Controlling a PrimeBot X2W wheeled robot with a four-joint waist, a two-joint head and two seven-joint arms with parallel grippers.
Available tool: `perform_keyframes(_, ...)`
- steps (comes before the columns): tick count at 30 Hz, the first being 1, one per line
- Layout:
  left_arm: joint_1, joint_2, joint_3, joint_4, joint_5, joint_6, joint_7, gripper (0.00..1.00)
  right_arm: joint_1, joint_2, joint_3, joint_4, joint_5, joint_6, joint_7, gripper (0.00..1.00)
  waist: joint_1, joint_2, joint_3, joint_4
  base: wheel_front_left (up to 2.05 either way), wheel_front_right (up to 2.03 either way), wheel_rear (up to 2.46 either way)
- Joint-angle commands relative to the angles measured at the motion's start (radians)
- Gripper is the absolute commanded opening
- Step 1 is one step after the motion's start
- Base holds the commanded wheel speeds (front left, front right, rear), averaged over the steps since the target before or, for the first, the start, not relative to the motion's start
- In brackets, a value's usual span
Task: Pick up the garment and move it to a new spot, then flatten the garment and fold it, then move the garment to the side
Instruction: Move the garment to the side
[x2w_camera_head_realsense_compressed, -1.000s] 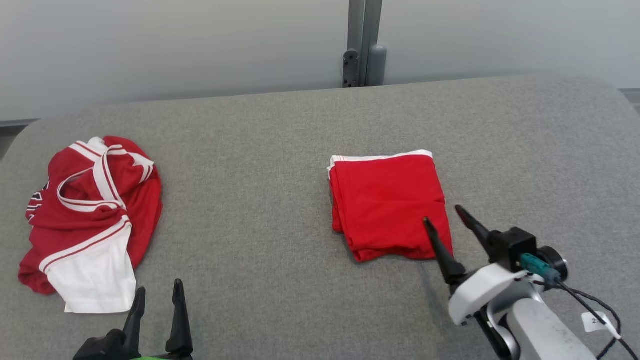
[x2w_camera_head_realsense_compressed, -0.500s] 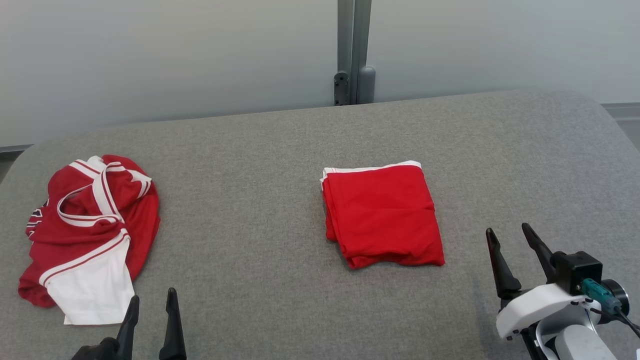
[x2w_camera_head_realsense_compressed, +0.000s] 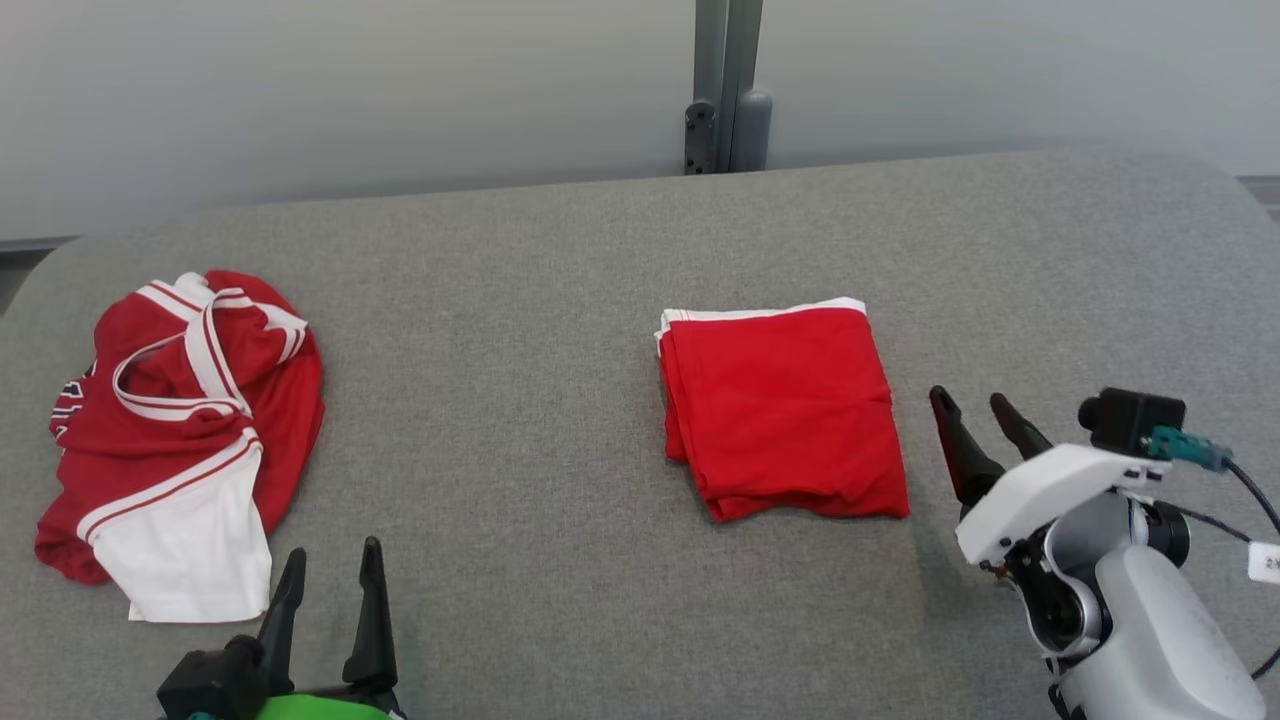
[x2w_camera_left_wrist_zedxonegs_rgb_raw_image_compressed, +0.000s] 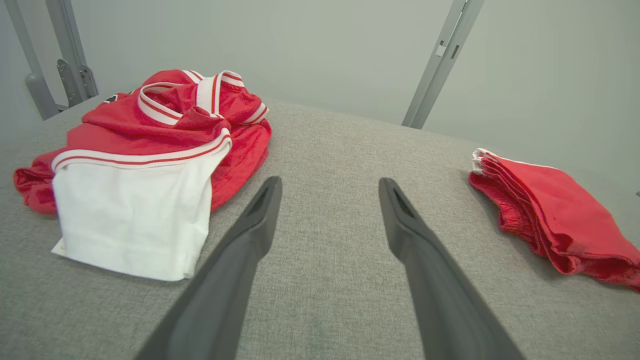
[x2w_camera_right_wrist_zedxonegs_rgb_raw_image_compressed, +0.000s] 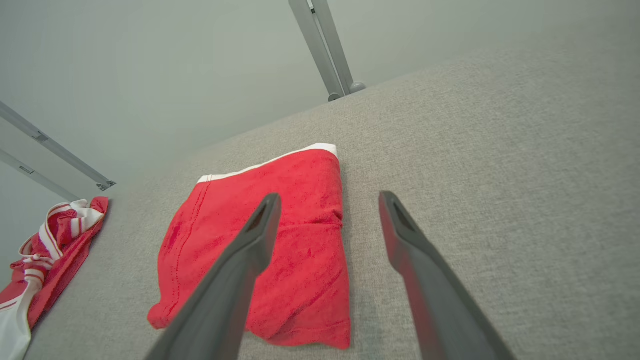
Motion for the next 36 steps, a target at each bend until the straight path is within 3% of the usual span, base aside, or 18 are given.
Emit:
perform_keyframes(1,-0.023,0.0,-0.006,0.0,0.002,-0.007,-0.003,1.0,-0.03,-0.008,-0.001,0.026,0.009,0.0,0.074,1.0,0.0,0.0,0.058,0.031,0.0,0.0,0.0)
perform_keyframes(4,-0.044,0.001,-0.02,0.015,-0.003,-0.008,-0.003,1.0,-0.103,-0.01,0.005,0.088,-0.005,0.0,0.236,1.0,0.0,0.0,0.081,0.056,0.0,0.0,0.0)
perform_keyframes(7,-0.062,0.001,-0.029,0.028,-0.015,-0.01,-0.003,1.0,-0.153,-0.006,-0.01,0.142,-0.037,0.0,0.297,1.0,0.0,0.0,0.097,0.083,0.0,0.0,0.0)
perform_keyframes(14,-0.08,0.001,-0.044,0.033,-0.022,-0.013,-0.003,1.0,-0.223,0.019,-0.076,0.243,-0.072,0.0,0.309,1.0,0.0,0.0,0.114,0.112,0.0,0.0,0.0)
perform_keyframes(20,-0.095,0.001,-0.042,0.029,-0.008,-0.015,-0.003,1.0,-0.254,0.03,-0.075,0.293,-0.02,0.0,0.324,1.0,0.0,0.0,0.134,0.1,0.0,0.0,0.0)
perform_keyframes(21,-0.098,0.001,-0.04,0.026,-0.007,-0.015,-0.003,1.0,-0.265,0.029,-0.072,0.297,-0.02,0.0,0.316,0.42,0.0,0.0,0.141,0.094,0.0,0.0,0.0)
perform_keyframes(22,-0.103,0.0,-0.041,0.024,-0.007,-0.015,-0.003,1.0,-0.274,0.026,-0.072,0.299,-0.015,0.0,0.302,0.0,0.0,0.0,0.147,0.087,0.0,0.0,0.0)
perform_keyframes(25,-0.114,0.001,-0.038,0.012,-0.007,-0.015,-0.002,1.0,-0.311,0.016,-0.056,0.292,-0.005,0.0,0.298,0.0,0.0,0.0,0.177,0.049,0.0,0.0,0.0)
perform_keyframes(30,-0.156,0.015,-0.043,-0.02,0.001,-0.016,-0.002,1.0,-0.391,-0.072,-0.044,0.262,-0.028,0.0,0.339,0.0,0.0,0.0,0.276,-0.043,0.0,0.0,0.0)
perform_keyframes(36,-0.233,0.068,-0.075,-0.08,-0.003,-0.017,-0.002,1.0,-0.488,-0.179,-0.108,0.225,-0.086,0.0,0.381,0.0,0.0,0.0,0.435,-0.143,0.0,0.0,0.0)
